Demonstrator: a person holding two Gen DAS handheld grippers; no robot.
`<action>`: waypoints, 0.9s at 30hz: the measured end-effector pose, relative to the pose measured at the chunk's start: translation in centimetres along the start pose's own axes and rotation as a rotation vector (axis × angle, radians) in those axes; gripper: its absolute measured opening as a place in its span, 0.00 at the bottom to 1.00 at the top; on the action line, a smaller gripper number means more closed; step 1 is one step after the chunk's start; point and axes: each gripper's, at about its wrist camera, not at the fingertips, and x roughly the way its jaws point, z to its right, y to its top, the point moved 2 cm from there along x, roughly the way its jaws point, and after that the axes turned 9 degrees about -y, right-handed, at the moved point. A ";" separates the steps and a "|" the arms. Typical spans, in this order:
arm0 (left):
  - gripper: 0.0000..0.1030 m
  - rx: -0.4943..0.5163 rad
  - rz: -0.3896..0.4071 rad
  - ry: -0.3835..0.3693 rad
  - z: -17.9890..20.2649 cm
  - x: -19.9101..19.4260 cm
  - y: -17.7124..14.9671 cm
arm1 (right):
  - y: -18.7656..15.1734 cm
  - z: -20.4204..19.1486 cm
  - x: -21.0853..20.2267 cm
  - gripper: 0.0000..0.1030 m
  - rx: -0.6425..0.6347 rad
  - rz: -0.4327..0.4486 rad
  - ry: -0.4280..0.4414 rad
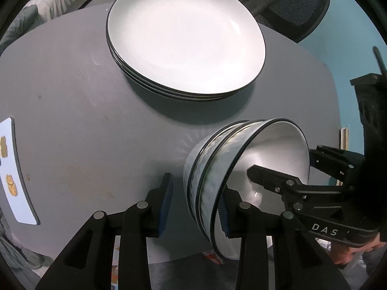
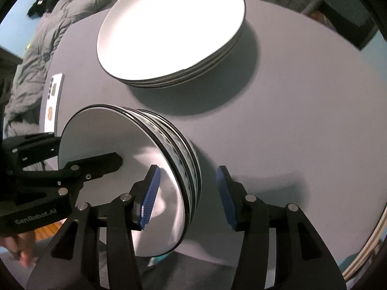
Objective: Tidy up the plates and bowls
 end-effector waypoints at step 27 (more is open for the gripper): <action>0.22 0.006 -0.065 -0.044 0.5 0.8 -0.6 | -0.7 1.6 -0.4 0.20 0.061 -0.039 0.106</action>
